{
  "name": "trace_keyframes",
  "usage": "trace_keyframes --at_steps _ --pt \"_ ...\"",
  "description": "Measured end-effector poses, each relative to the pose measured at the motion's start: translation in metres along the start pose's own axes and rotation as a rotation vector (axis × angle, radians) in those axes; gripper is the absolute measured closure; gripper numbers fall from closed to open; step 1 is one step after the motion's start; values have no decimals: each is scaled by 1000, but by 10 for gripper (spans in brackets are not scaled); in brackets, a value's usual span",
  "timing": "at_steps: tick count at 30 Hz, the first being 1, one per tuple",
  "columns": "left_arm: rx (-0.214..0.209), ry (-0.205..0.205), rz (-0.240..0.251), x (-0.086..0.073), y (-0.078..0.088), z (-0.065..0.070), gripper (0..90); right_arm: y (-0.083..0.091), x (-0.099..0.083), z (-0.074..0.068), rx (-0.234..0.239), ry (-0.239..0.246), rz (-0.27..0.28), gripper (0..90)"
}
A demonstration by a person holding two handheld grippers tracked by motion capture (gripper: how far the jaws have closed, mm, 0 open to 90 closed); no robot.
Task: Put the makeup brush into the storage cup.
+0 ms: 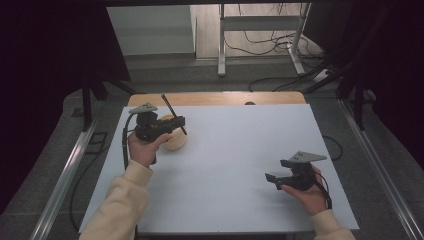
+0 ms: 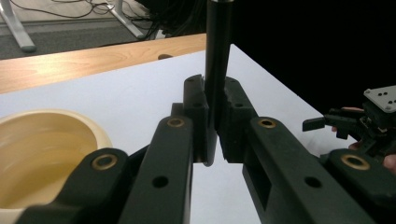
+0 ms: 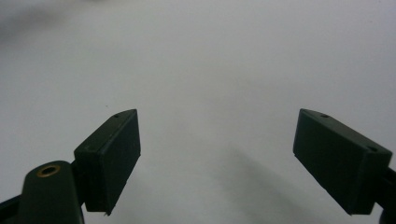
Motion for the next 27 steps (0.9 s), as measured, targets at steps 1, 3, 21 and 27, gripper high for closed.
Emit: trace_keyframes --at_steps 1,3,21,27 --pt "2 1 0 0 0 -1 833 0 0 0 3 -4 3 156" --pt "7 2 -1 1 1 -2 833 0 0 0 2 -4 4 156" --pt "48 7 12 16 7 -12 832 0 0 2 -11 3 4 158" --pt "64 14 14 20 8 -17 832 0 0 2 -11 5 1 158"
Point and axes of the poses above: each handheld gripper's, and its own axes: y roughly backward along the jaws, x roughly out of its top, z roughly to its right, the point moved 6 cm from there along -y, roughly forward along the jaws, and after that the axes turned 4 degrees about -z, right-handed, at the moved point
